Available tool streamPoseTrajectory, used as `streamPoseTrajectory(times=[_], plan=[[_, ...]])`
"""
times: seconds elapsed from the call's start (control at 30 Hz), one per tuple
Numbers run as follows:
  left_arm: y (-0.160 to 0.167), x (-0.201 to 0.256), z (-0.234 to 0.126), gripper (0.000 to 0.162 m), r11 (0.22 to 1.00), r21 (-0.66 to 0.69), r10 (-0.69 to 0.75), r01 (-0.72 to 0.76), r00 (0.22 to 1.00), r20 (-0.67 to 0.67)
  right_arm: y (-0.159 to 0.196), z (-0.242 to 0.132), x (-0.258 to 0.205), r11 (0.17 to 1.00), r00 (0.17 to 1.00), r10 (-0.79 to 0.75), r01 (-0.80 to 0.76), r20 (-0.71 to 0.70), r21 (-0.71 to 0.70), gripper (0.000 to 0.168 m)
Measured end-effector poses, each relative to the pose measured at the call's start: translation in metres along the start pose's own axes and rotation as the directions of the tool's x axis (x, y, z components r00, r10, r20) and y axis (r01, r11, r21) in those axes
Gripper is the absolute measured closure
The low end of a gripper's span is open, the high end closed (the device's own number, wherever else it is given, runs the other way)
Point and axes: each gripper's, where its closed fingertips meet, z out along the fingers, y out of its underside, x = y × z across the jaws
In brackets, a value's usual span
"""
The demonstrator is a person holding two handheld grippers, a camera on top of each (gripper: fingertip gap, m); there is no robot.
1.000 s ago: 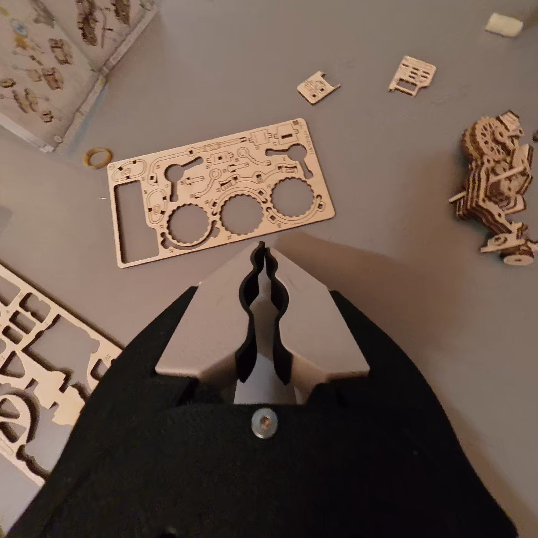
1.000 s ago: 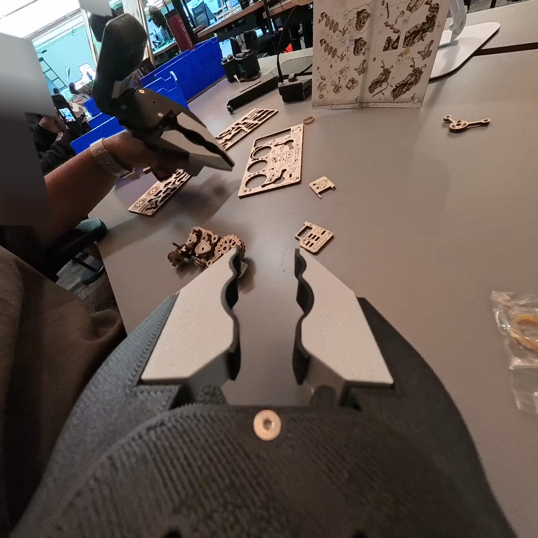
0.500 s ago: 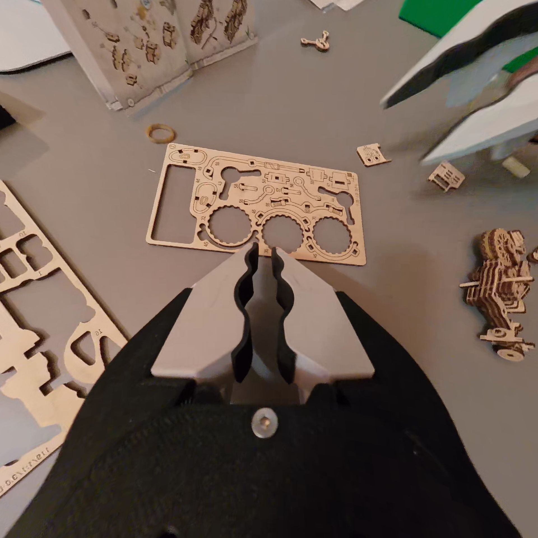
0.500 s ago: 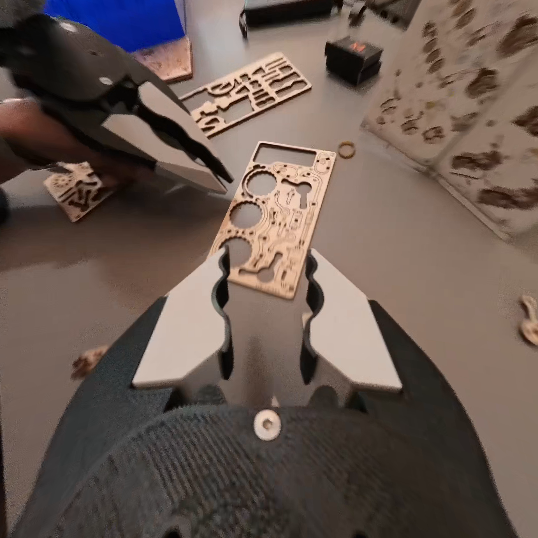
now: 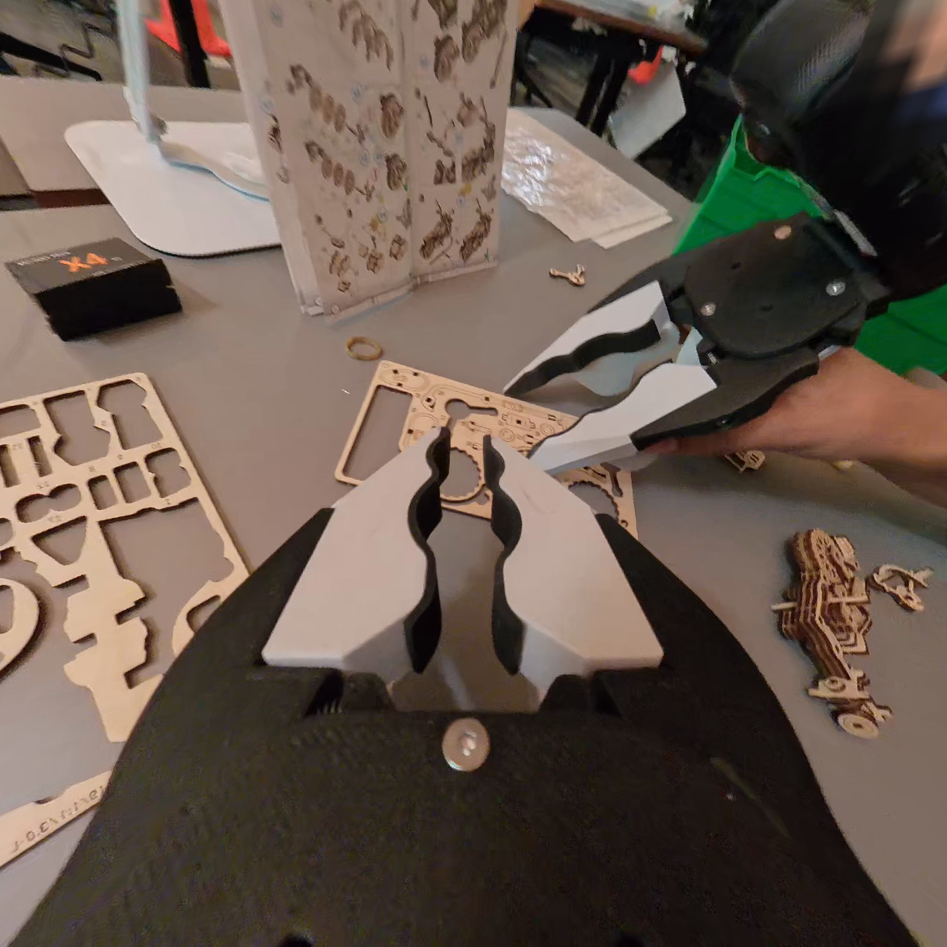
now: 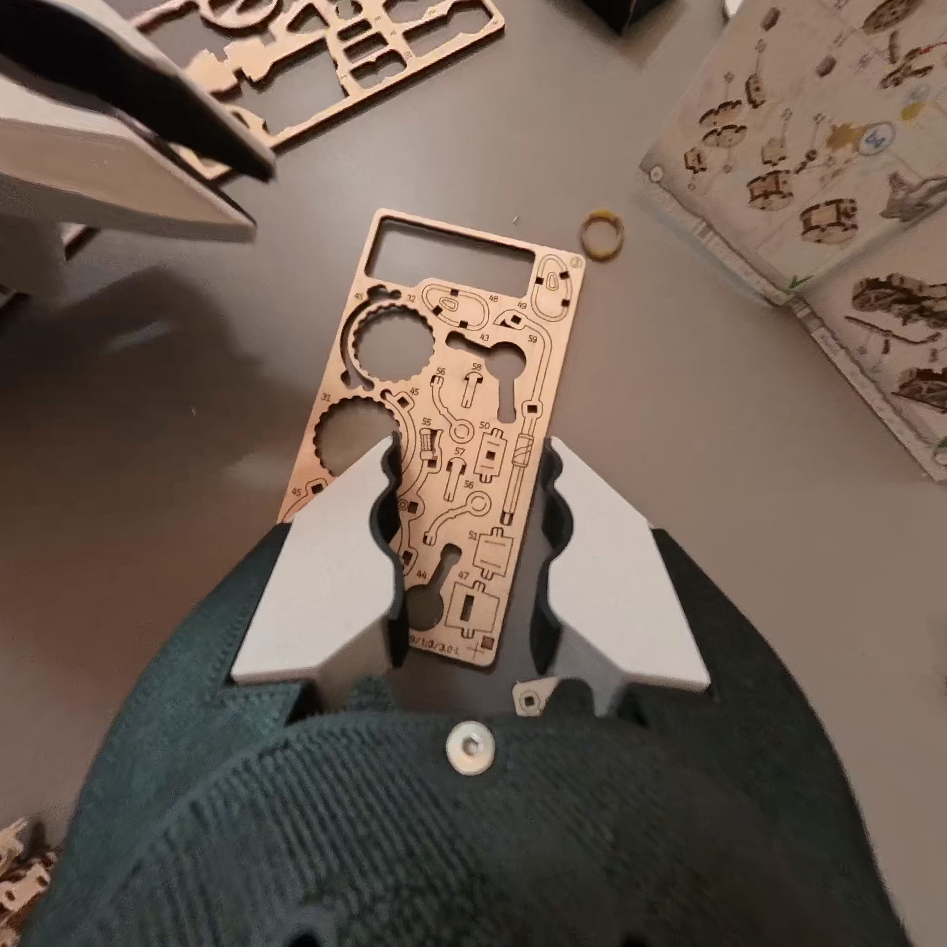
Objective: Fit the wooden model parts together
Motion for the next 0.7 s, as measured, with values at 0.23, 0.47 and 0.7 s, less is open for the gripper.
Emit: streamPoseTrajectory(times=[0.23, 0.47, 0.7], plan=[[-0.016, 0.018, -0.003, 0.129, 0.987, 0.101, -0.117, 0.126, 0.989, -0.096, -0.036, -0.064, 0.006, 0.938, 0.992, 0.122, -0.123, 0.024, 0.324, 0.114], [-0.023, 0.091, -0.002, 0.157, 0.886, 0.026, -0.385, 0.462, 0.768, -0.512, -0.038, -0.101, -0.012, 0.877, 0.993, 0.079, -0.027, -0.091, 0.479, 0.114], [-0.02, 0.09, -0.003, 0.162, 0.89, 0.009, -0.381, 0.456, 0.756, -0.533, -0.033, -0.116, 0.001, 0.842, 0.993, 0.055, 0.011, -0.107, 0.54, 0.093]])
